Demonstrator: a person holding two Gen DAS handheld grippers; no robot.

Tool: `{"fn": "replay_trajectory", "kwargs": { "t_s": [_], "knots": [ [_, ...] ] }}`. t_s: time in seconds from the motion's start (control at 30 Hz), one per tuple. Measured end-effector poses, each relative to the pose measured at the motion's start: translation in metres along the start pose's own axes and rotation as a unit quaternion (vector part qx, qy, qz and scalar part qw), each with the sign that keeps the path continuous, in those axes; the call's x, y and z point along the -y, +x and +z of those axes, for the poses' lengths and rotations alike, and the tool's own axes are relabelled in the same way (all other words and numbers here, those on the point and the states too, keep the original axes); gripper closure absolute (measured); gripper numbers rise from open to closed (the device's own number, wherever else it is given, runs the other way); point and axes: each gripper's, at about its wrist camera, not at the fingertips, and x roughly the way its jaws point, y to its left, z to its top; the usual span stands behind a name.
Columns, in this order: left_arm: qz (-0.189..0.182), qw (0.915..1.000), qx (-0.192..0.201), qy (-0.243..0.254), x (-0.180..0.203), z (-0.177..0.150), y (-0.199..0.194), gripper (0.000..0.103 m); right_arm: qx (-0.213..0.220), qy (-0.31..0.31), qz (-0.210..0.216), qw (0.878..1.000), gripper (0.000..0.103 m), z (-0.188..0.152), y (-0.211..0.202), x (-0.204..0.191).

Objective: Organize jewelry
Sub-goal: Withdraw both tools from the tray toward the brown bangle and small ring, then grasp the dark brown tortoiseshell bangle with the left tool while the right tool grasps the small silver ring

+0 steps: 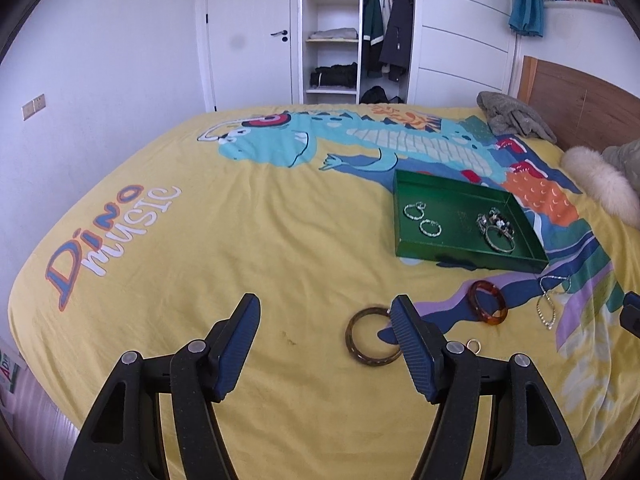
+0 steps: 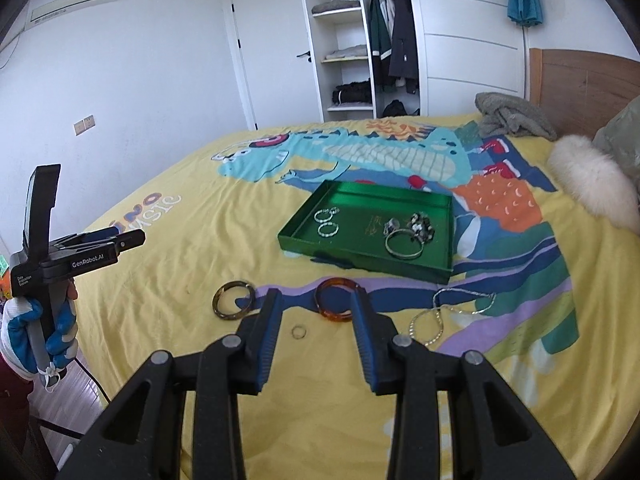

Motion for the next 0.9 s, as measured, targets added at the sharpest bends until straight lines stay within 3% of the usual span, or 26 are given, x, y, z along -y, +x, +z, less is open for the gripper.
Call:
{"fn": "replay_trajectory", "kwargs": {
  "t_s": [0.23, 0.47, 0.7, 0.9],
  "knots": [
    [-0.007, 0.9982, -0.059, 0.001, 0.009, -0.035, 0.065, 0.039, -0.065, -0.004, 0.025, 0.998, 0.069, -0.033, 0.070, -0.007],
    [-0.007, 0.9954, -0.095, -0.005, 0.007, -0.046, 0.111, 0.043, -0.125, -0.015, 0.039, 0.991, 0.069, -0.059, 0.135, -0.011],
    [-0.016, 0.9935, -0.113, -0.005, 0.008, -0.050, 0.141, 0.046, -0.156, -0.013, 0.047, 0.987, 0.069, -0.065, 0.183, -0.010],
    [-0.016, 0.9923, -0.123, 0.007, 0.016, -0.056, 0.159, 0.056, -0.160, -0.019, 0.049, 0.986, 0.069, -0.061, 0.204, -0.014]
  ]
}}
